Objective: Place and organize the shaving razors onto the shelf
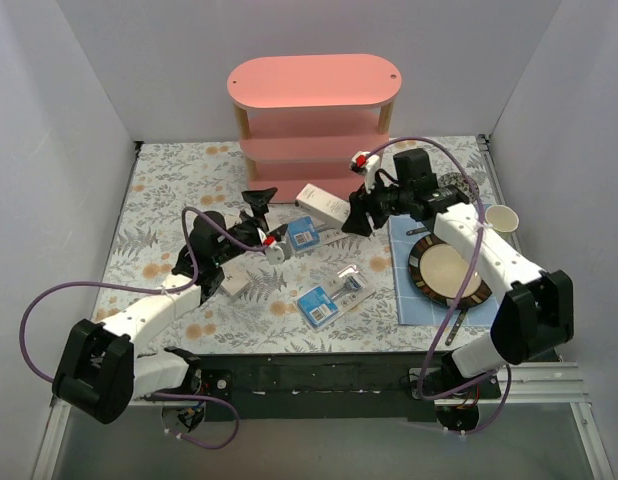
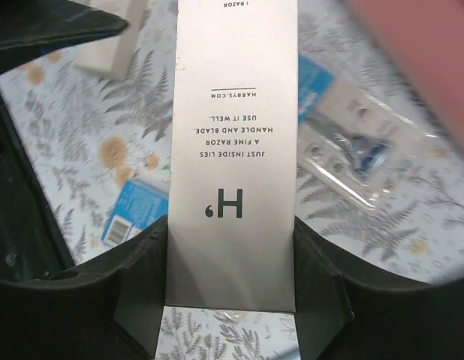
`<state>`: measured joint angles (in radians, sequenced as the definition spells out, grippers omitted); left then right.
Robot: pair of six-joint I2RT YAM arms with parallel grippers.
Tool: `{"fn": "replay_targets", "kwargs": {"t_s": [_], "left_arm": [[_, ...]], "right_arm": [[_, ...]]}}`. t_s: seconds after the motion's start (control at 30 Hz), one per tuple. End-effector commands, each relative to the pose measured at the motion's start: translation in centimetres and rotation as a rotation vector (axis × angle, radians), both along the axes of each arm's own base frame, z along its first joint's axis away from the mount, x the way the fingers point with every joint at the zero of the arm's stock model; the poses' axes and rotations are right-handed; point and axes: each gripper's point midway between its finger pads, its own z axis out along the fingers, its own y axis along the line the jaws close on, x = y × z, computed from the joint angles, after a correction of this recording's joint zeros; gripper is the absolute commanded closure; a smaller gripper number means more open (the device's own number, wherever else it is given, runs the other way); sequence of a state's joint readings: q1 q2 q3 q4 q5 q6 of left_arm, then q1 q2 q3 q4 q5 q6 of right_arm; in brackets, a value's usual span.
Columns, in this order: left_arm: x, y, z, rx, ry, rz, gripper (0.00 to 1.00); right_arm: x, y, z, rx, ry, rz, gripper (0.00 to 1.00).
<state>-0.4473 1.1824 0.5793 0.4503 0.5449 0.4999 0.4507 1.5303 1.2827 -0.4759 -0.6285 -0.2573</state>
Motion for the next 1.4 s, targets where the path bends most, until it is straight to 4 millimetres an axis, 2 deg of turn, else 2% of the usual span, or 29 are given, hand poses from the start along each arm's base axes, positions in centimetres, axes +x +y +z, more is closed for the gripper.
{"fn": "replay_targets", "kwargs": {"t_s": [0.0,0.03,0.1,0.2,0.27,0.37,0.5,0.87,1.27,1.33,1.37], "left_arm": [[0.8,1.2,8.5,-0.199,-0.073,0.109,0.02],[0.9,1.6,8.9,-0.228,-0.042,0.137,0.02],[1.0,1.8,9.4,-0.234,-0.01,0.159,0.02],[0.9,2.2,10.2,-0.253,0.002,0.179,0.02],[1.0,2.3,10.1,-0.257,0.017,0.191,0.02],[1.3,2.2,10.3,-0.271,0.044,0.211,0.02],[2.0,2.4,10.6,-0.295,0.07,0.253,0.02],[2.2,3.4,9.8,-0.331,0.15,0.323,0.02],[1.9,3.4,9.1,-0.32,0.182,0.323,0.02],[2.0,3.3,9.0,-0.32,0.187,0.321,0.02],[2.0,3.2,9.0,-0.32,0.188,0.318,0.02]], "right_arm": [[4.2,-3.0,6.5,0.072,-0.262,-0.269,0.63],[5.1,-4.1,6.6,0.046,-0.297,-0.348,0.63],[6.5,-5.8,8.4,0.047,-0.36,-0.487,0.66],[8.2,-7.5,9.1,0.042,-0.357,-0.655,0.66],[9.0,-7.7,10.1,0.06,-0.361,-0.709,0.66],[10.9,-8.8,10.2,0.073,-0.337,-0.842,0.66],[13.3,-8.5,10.5,0.106,-0.3,-0.898,0.64],[15.7,-9.1,10.3,0.158,-0.274,-0.943,0.64],[19.0,-7.6,9.4,0.174,-0.267,-0.935,0.64],[19.5,-7.3,9.8,0.188,-0.268,-0.941,0.64],[19.8,-7.3,9.6,0.191,-0.261,-0.949,0.62]]}}
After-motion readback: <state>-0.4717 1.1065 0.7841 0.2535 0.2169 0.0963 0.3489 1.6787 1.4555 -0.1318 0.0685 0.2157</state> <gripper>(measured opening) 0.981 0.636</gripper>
